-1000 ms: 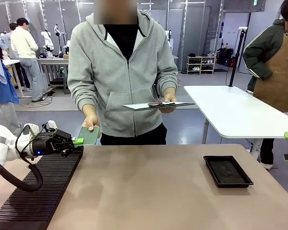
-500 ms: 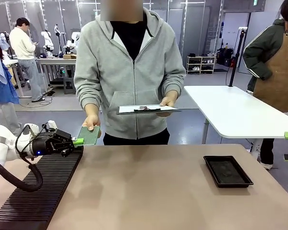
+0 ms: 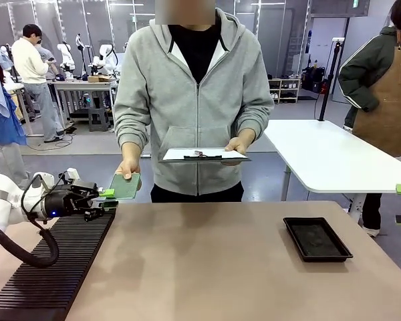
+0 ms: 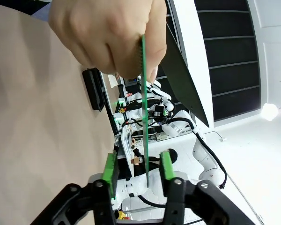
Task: Inspect the PCB.
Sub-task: Release the Blank PCB you were holding.
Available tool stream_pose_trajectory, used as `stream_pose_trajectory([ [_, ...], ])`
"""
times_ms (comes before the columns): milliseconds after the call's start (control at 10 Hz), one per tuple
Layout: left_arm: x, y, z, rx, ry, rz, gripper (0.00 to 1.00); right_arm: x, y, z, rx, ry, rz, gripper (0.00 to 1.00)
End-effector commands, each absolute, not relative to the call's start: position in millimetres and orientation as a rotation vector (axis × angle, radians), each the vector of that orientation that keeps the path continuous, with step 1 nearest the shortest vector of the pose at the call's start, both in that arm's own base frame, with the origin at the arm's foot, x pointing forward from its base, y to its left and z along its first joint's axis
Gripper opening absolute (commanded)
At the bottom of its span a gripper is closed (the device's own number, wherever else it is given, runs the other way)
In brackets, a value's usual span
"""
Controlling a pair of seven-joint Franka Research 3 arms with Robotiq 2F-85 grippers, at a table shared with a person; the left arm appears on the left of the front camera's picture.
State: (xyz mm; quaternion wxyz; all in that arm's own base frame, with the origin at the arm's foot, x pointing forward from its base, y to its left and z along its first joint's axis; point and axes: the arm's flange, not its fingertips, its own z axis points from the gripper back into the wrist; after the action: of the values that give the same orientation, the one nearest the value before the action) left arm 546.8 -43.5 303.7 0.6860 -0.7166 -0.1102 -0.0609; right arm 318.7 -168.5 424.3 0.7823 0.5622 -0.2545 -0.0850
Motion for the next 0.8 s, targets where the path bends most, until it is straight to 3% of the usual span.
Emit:
stream_pose_trajectory([
  [0,547.8,-42.5,309.9,-1.608,-0.231,-0.158,0.73,317.9,-165.5,425.4,1.228,-0.561,-0.187,1.0],
  [100,547.9,-41.8,309.1,-1.609,-0.229,-0.154,1.0,317.9,-165.5,425.4,1.228,-0.561,-0.187,1.0],
  [200,547.6,-40.5,308.8,-1.611,-0.23,-0.151,0.94,317.9,-165.5,425.4,1.228,-0.561,-0.187,1.0],
  [300,547.5,-40.2,309.6,-1.609,-0.23,-0.152,1.0,317.9,-165.5,425.4,1.228,-0.561,-0.187,1.0],
  [400,547.7,-39.8,310.6,-1.608,-0.234,-0.15,0.88,317.9,-165.5,425.4,1.228,-0.561,-0.187,1.0],
  [500,548.1,-39.9,310.5,-1.603,-0.238,-0.144,1.0,317.9,-165.5,425.4,1.228,-0.561,-0.187,1.0],
  [700,547.6,-41.9,305.0,-1.605,-0.25,-0.139,1.0,317.9,-165.5,425.4,1.228,-0.561,-0.187,1.0],
])
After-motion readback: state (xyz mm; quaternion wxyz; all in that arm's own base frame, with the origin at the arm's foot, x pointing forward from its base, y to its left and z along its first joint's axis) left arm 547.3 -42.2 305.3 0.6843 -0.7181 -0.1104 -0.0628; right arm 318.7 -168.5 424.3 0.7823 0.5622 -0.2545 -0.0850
